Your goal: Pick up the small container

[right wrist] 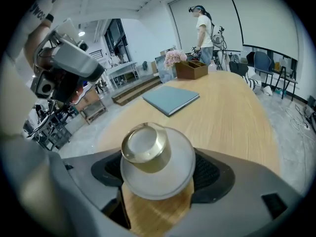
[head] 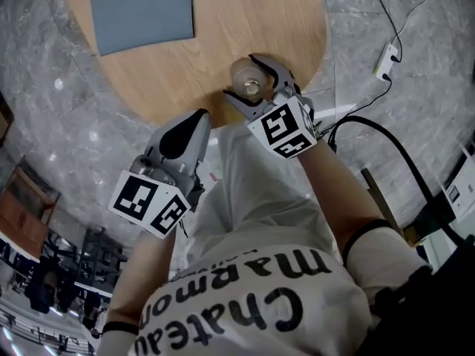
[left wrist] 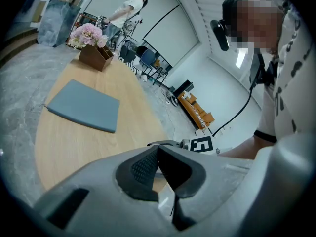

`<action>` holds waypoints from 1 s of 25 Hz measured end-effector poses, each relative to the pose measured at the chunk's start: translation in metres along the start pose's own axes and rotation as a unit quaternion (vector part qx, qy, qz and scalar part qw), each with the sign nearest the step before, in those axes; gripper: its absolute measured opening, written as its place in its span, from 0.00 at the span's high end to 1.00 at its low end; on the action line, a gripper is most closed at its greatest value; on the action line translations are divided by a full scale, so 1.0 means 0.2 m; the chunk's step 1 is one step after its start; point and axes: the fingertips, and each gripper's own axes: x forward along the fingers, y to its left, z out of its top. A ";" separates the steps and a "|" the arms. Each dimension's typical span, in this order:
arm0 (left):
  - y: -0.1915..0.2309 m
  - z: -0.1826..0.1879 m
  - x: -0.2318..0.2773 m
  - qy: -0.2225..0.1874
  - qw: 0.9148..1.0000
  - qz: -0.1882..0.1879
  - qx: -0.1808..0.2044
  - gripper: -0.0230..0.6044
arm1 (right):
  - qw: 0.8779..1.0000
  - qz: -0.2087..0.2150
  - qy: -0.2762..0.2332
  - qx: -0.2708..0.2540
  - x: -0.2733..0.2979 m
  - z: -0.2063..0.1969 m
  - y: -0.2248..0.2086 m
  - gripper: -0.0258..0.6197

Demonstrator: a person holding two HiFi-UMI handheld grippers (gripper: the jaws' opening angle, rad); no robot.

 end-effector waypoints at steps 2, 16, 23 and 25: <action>-0.01 0.01 -0.01 -0.001 1.000 0.003 0.003 0.94 | 1.000 -0.001 0.004 0.009 -0.01 0.01 -0.01 0.44; -0.10 0.13 -0.14 -0.011 0.999 0.020 0.033 0.94 | 0.998 0.009 0.028 0.050 -0.06 0.03 0.03 0.44; -0.16 0.17 -0.24 -0.027 0.997 0.034 0.063 0.94 | 0.994 -0.014 0.014 0.105 -0.20 0.08 -0.01 0.44; -0.20 0.19 -0.29 -0.035 0.996 0.036 0.069 0.94 | 0.992 -0.023 0.006 0.122 -0.26 0.12 -0.02 0.44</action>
